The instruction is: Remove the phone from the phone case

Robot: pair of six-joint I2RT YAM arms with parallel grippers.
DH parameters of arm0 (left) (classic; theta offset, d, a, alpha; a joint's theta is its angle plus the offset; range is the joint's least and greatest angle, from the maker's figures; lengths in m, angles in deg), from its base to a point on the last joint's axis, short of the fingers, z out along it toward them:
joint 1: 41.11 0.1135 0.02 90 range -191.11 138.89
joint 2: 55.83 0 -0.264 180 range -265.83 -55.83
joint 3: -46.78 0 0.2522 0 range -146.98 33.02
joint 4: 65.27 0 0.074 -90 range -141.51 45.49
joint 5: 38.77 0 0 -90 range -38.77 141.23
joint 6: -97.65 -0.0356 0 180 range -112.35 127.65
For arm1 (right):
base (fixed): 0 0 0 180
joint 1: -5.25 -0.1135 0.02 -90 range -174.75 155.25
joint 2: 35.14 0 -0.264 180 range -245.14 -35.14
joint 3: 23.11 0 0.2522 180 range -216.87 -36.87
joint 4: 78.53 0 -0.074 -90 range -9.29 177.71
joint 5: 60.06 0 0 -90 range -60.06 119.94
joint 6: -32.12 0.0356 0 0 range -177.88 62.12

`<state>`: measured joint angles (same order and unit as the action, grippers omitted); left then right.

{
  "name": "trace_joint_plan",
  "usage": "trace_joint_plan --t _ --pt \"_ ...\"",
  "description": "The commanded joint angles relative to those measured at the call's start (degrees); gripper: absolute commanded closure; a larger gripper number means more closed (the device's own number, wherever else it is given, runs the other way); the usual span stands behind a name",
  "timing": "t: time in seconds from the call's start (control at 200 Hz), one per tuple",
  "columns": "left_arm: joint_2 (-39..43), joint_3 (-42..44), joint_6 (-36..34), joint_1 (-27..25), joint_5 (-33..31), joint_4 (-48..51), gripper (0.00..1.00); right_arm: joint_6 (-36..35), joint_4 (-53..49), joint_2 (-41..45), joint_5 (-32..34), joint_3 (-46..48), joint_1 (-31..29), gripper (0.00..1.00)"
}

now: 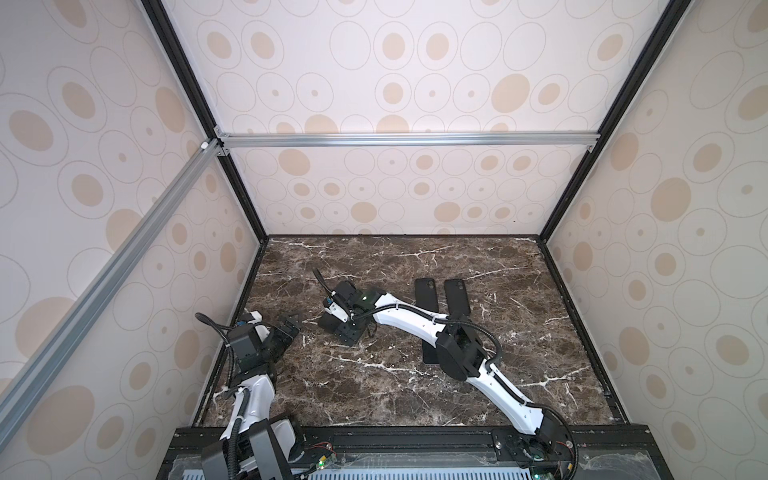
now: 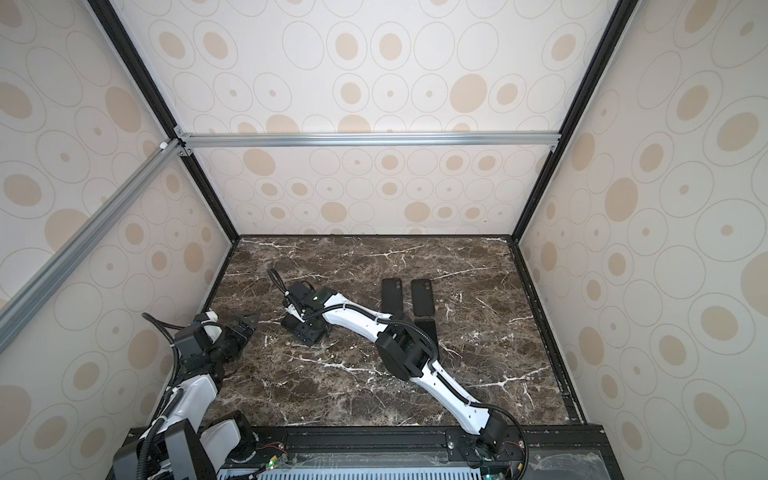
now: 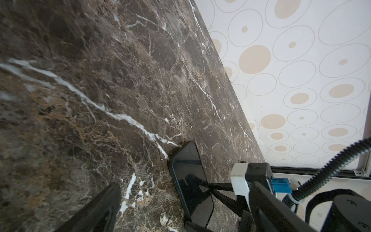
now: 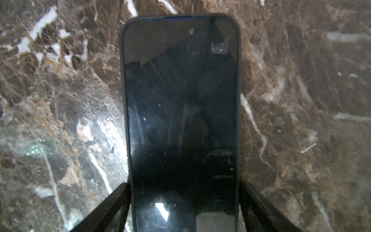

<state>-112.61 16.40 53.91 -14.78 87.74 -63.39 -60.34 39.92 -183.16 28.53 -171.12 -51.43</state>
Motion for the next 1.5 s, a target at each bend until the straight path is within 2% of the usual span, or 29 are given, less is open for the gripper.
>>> trace_joint_plan --t 0.0,0.2,0.305,0.55,0.685,0.82,0.93,1.01,1.495 --pt "0.07 -0.87 -0.88 0.39 -0.55 0.23 0.01 -0.60 -2.65 -2.32 0.88 -0.94 -0.38 0.16" --pt "-0.07 -1.70 -2.41 -0.78 -0.56 1.42 0.01 1.36 -2.88 -1.16 1.44 -0.13 -0.43 0.20" --pt "-0.31 -2.01 -2.68 -5.84 -3.48 2.44 0.01 3.82 -1.32 1.31 1.82 2.15 -0.29 0.22" --pt "-3.53 -0.44 2.63 -16.61 -7.34 -3.86 0.01 13.04 5.01 10.46 2.85 16.58 0.56 0.27" --pt "-5.27 0.61 5.27 -19.94 -7.48 -8.20 0.01 19.50 11.54 16.58 -1.01 26.19 1.98 0.28" --pt "-6.47 2.27 8.16 -23.04 -6.79 -12.65 0.01 25.63 22.02 21.67 -9.16 36.22 3.95 0.28" --pt "-7.75 3.06 9.99 -26.22 -7.00 -15.57 0.10 28.99 30.16 23.77 -14.58 42.31 5.11 0.28" --pt "-9.31 3.26 10.97 -28.36 -7.07 -17.55 0.13 29.73 33.50 24.61 -15.80 44.74 5.41 0.28" --pt "-24.86 2.39 17.51 -33.70 -5.75 -33.06 0.38 29.53 36.17 25.65 -16.60 47.60 5.46 0.28"
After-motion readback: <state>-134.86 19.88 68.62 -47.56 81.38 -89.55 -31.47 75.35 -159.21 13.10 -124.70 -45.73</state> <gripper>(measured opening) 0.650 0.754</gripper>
